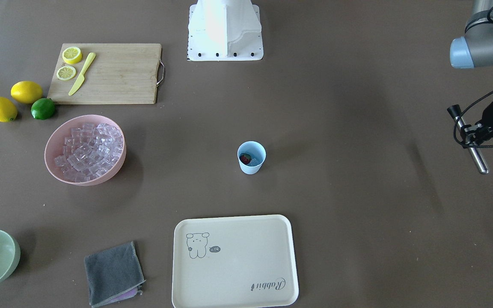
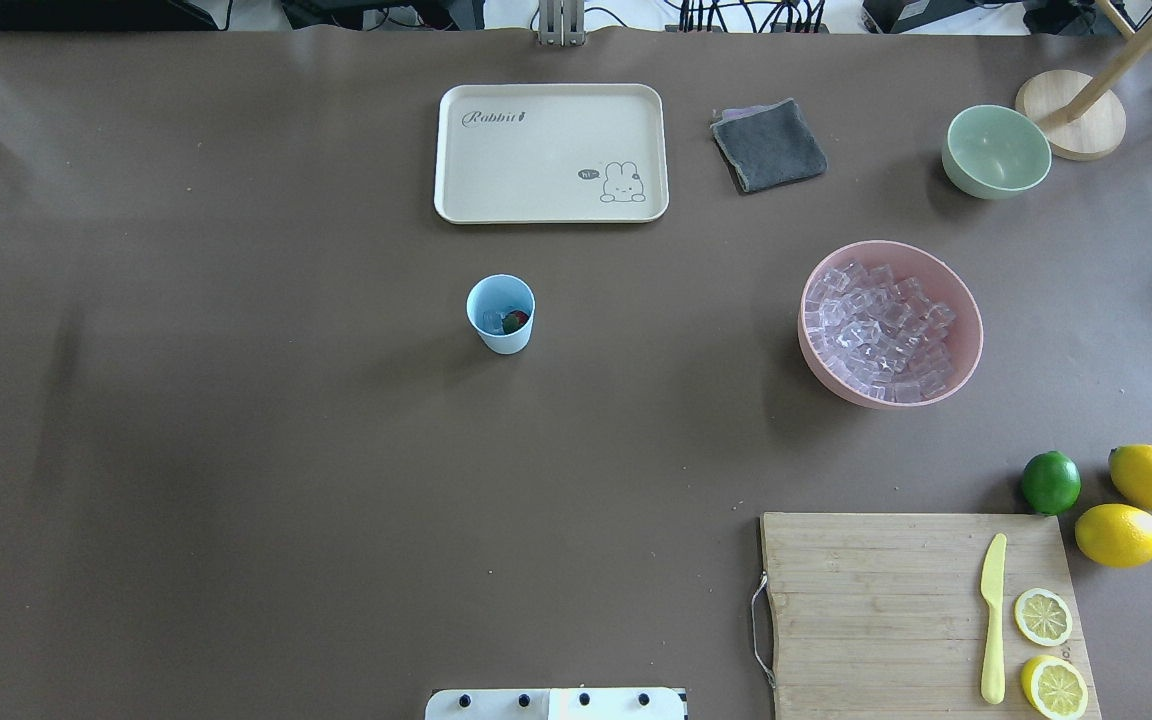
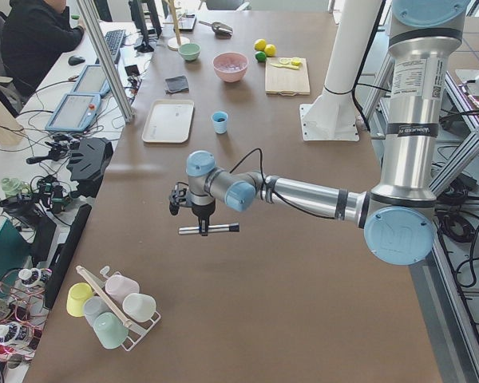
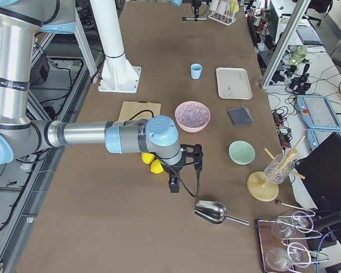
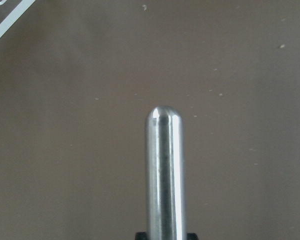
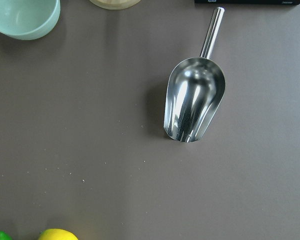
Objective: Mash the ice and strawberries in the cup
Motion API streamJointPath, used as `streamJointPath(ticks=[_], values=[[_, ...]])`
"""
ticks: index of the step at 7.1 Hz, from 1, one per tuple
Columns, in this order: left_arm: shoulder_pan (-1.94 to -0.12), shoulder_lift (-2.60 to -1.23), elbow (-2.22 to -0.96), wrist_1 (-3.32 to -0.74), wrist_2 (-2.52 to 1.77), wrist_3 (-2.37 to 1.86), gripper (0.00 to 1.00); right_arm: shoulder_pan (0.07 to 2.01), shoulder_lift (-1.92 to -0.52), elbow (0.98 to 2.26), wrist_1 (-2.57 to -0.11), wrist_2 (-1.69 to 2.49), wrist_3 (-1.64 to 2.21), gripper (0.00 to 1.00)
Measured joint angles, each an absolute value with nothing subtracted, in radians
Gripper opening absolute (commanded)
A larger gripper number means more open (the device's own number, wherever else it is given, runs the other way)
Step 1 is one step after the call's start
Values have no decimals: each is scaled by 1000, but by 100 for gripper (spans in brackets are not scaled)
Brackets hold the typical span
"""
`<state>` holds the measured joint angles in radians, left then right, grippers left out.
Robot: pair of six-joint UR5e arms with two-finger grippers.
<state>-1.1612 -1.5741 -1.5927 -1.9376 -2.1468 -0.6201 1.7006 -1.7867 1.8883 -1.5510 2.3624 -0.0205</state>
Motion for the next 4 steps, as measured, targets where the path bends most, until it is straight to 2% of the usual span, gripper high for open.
streamJointPath(ticks=[1, 3, 4], values=[[-1166, -1549, -1514, -2055, -2149, -597, 28, 1700, -1786, 1889, -1551, 2362, -20, 100], [-1169, -1524, -1437, -2145, -2150, -556, 29, 1700, -1787, 1890, -1551, 2362, -20, 100], [-1169, -1517, -1426, -2154, -2149, -545, 49, 1700, -1788, 1891, -1551, 2363, -20, 100]])
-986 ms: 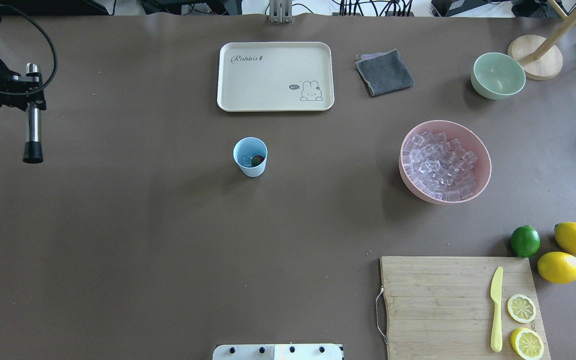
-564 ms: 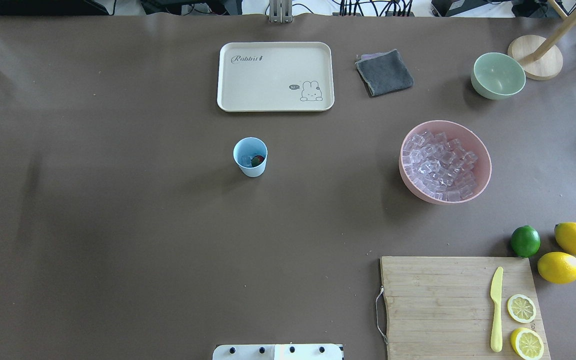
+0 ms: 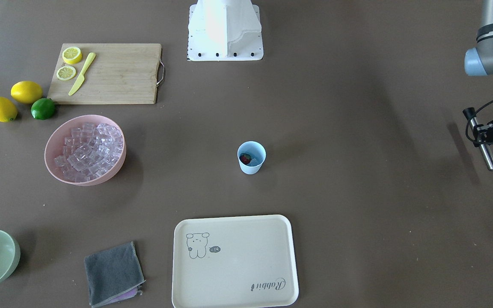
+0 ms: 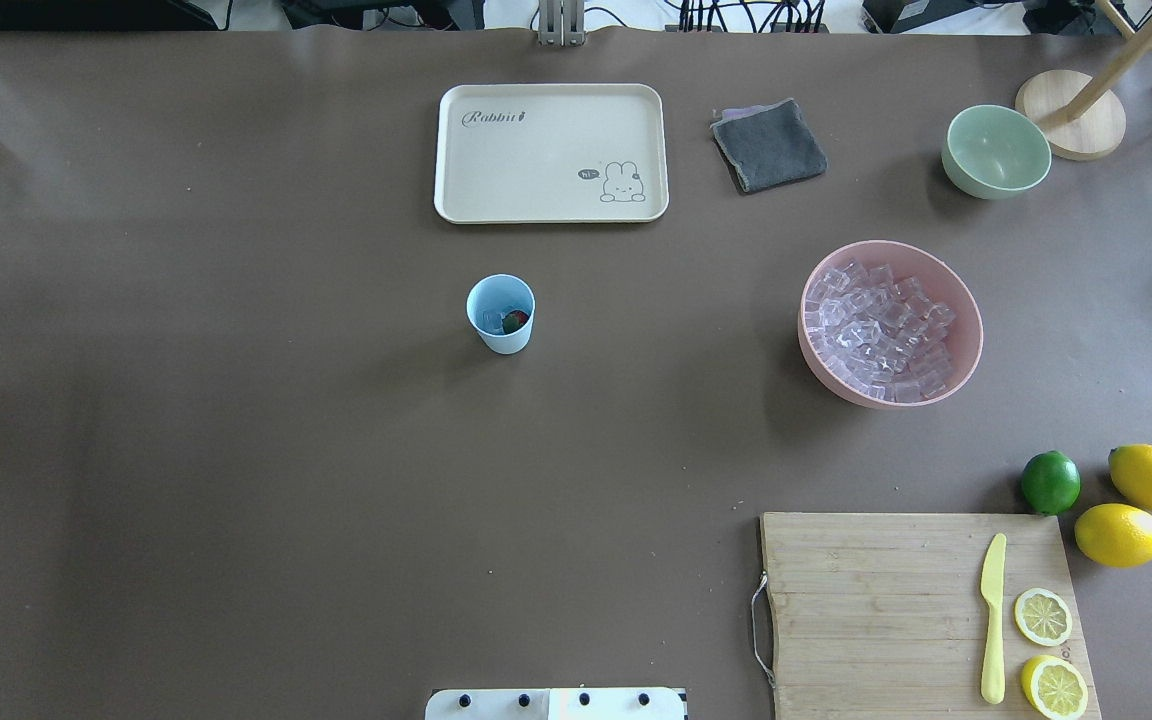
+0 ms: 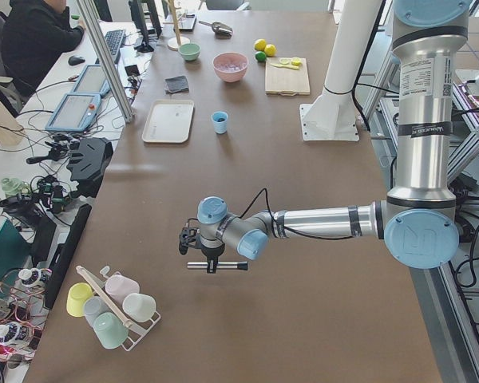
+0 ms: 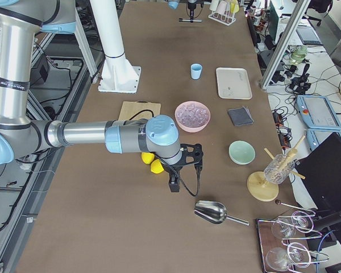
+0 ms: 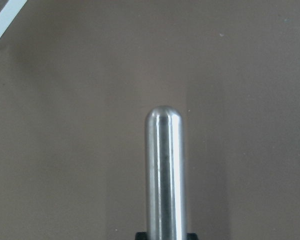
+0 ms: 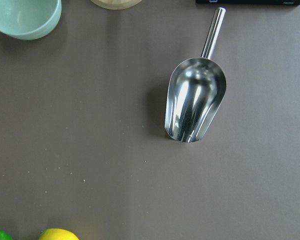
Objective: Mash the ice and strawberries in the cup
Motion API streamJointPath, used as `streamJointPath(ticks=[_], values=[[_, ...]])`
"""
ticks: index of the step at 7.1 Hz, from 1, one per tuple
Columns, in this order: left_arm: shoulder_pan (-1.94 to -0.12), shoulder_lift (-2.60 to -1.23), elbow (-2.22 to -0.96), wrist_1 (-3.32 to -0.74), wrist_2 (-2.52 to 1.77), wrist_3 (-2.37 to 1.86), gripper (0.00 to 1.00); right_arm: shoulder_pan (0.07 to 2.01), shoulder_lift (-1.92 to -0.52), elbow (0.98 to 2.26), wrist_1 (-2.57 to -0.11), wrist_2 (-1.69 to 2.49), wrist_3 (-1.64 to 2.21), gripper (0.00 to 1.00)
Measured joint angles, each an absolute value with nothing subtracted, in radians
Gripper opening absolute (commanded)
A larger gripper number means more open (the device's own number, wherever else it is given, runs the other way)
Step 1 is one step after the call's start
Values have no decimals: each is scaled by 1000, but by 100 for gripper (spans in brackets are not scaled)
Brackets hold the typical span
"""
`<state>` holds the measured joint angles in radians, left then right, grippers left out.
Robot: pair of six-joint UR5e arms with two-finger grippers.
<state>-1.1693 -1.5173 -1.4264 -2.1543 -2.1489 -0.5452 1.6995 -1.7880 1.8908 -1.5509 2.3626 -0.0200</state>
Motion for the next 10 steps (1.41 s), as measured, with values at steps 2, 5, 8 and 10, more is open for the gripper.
streamJointPath(ticks=[2, 5, 8, 10], values=[[-1169, -1511, -1424, -2160, -2148, -545, 98, 1701, -1789, 1891, -1551, 2363, -20, 100], [-1232, -1511, -1427, -2156, -2161, -540, 98, 1700, -1787, 1891, -1552, 2364, -20, 100], [-1441, -1532, -1408, -2072, -2263, -357, 98, 1688, -1784, 1890, -1551, 2364, -20, 100], [-1573, -1494, -1485, -2020, -2381, -280, 98, 1667, -1783, 1892, -1552, 2363, -18, 100]])
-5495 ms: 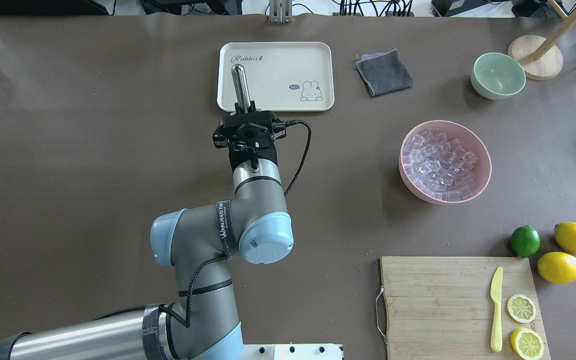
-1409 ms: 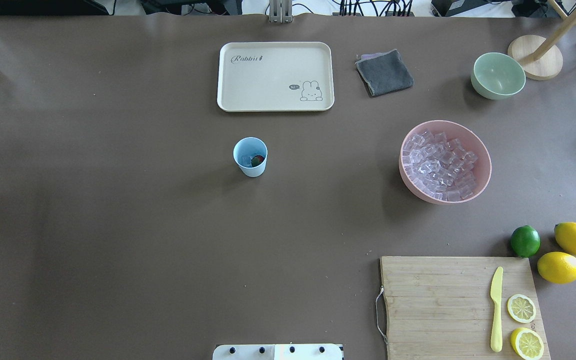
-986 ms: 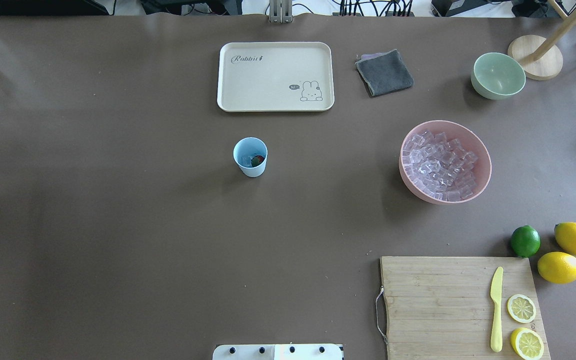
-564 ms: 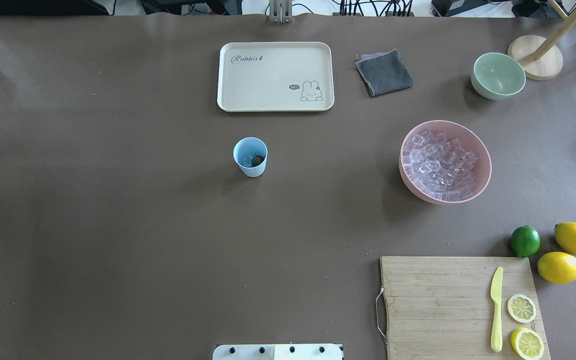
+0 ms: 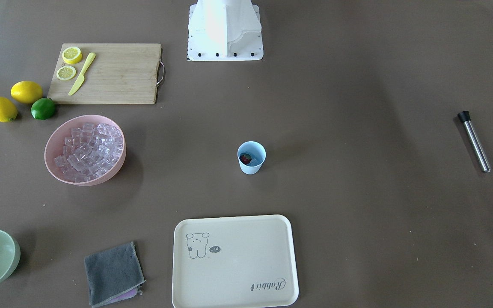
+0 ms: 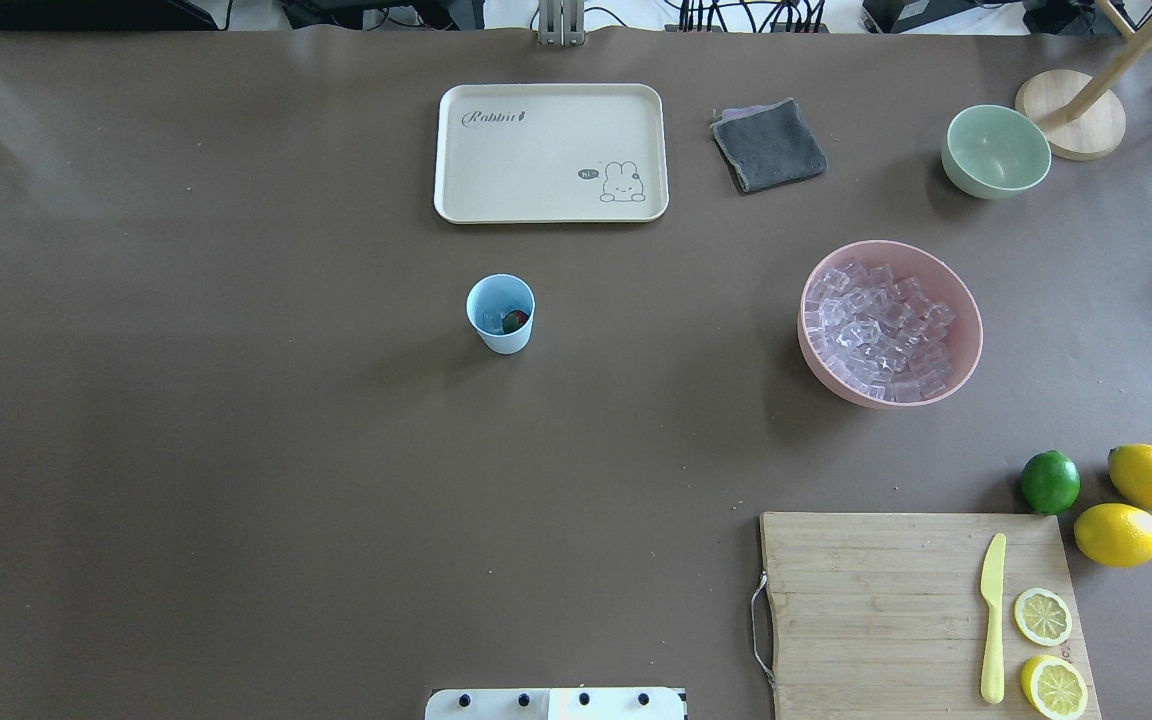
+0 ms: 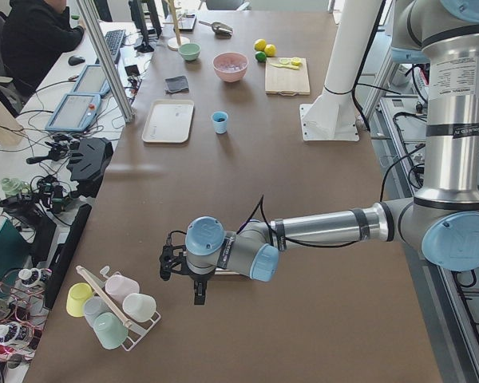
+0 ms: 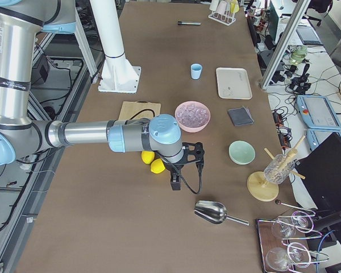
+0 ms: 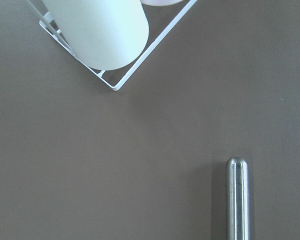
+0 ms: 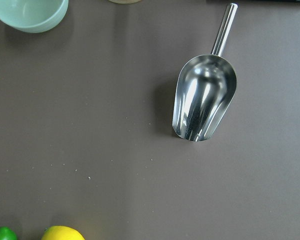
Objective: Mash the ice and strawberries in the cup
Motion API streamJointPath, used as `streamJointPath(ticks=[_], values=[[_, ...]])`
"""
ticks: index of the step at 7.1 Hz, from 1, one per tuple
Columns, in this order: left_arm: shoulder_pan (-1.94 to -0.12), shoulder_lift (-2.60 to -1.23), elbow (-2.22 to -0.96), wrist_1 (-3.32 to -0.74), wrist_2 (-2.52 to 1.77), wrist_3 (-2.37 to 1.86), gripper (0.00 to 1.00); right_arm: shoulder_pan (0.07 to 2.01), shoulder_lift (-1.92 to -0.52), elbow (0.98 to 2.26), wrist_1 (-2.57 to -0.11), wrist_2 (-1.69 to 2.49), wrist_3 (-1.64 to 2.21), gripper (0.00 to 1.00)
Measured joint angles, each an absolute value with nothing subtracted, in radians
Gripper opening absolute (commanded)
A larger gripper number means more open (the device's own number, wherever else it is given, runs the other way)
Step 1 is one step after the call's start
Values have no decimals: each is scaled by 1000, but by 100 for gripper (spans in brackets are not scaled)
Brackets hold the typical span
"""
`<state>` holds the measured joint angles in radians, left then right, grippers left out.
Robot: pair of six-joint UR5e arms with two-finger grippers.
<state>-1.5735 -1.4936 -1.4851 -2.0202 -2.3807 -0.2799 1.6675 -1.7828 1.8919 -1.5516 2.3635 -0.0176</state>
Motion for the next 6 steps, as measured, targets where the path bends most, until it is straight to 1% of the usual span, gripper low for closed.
streamJointPath(ticks=[2, 3, 4, 6], values=[[-1627, -1381, -1651, -1996, -2436, -276, 98, 1643, -1783, 1895, -1549, 2342, -15, 100], [-1634, -1352, -1707, -1960, -2453, -273, 98, 1623, -1779, 1893, -1549, 2320, -19, 100], [-1630, -1351, -1733, -1907, -2456, -270, 98, 1607, -1772, 1889, -1550, 2303, -20, 100], [-1618, -1416, -1744, -1758, -2442, -224, 98, 1590, -1769, 1885, -1555, 2294, -21, 100]])
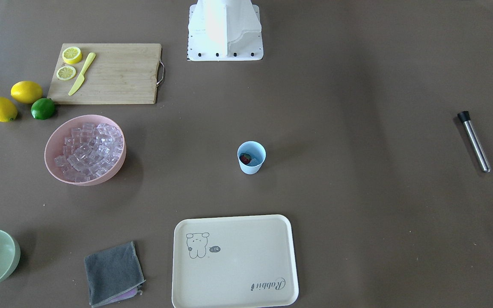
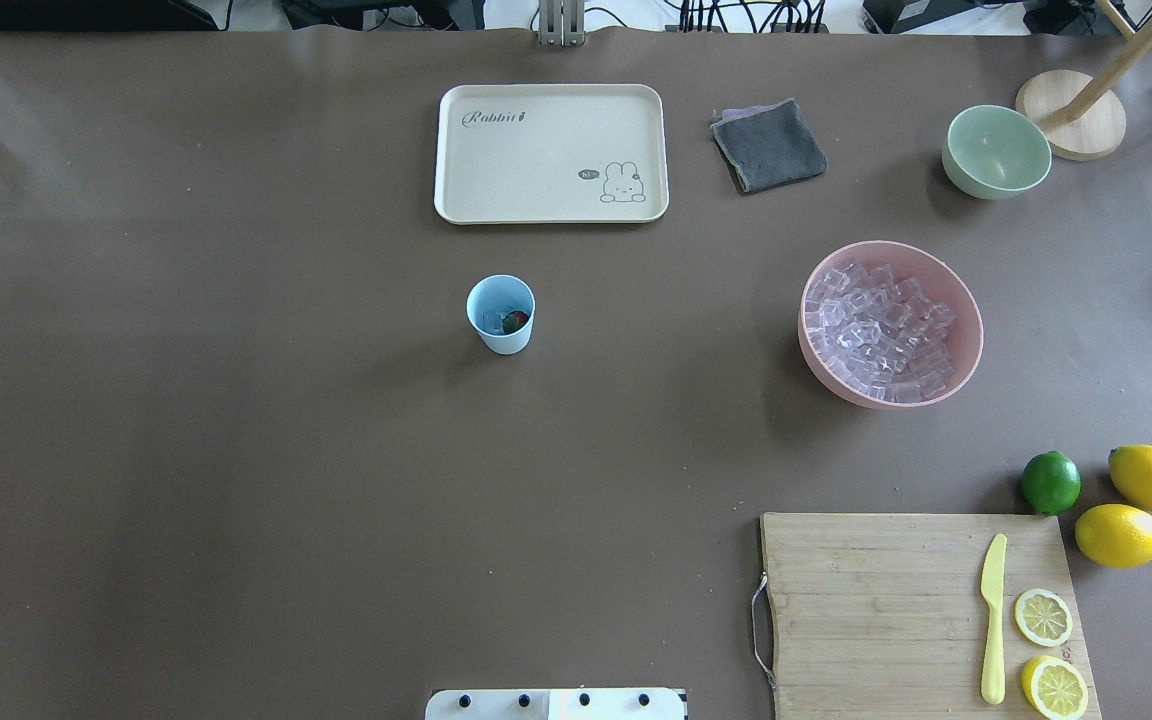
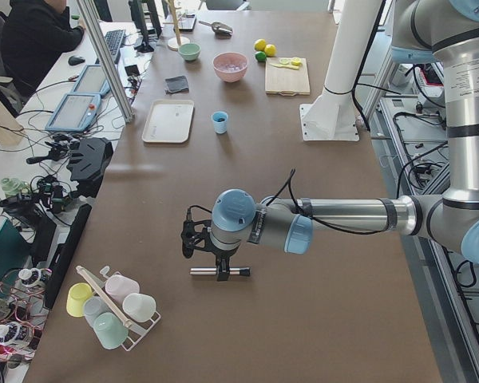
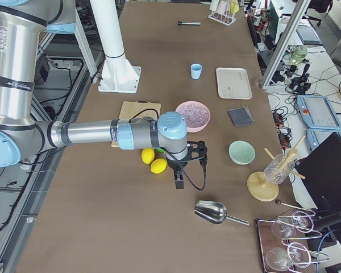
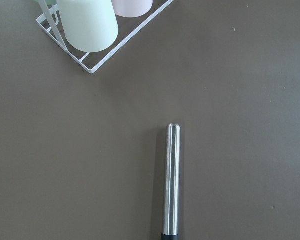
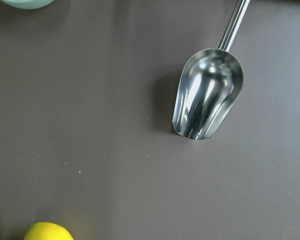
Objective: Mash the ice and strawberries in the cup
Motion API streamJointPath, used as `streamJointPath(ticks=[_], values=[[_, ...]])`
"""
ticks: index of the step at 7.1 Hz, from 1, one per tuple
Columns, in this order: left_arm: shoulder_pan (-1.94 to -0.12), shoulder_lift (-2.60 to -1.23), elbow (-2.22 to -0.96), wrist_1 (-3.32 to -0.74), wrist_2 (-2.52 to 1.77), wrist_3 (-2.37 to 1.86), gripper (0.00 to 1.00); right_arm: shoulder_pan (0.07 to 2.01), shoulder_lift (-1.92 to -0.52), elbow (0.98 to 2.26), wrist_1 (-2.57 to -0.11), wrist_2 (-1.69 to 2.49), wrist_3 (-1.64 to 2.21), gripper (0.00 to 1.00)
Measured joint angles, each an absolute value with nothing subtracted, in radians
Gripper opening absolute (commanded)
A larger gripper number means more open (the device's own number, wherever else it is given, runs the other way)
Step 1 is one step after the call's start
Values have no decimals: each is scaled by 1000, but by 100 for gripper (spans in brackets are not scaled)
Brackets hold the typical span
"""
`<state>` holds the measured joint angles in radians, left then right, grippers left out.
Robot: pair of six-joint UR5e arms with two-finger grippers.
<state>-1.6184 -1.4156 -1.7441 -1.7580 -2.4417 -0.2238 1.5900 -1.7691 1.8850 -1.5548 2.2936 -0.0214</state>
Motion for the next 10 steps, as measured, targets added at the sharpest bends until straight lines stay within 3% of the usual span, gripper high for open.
streamJointPath(ticks=[3, 10], values=[[-1653, -1453, -1769, -1648, -2413, -129, 98, 1565, -1754, 1869, -1591, 2290, -21, 100], [-1671, -1416, -1810, -1719, -2369, -112, 98, 1563, -1711, 1830, -1599, 2300, -20, 100]])
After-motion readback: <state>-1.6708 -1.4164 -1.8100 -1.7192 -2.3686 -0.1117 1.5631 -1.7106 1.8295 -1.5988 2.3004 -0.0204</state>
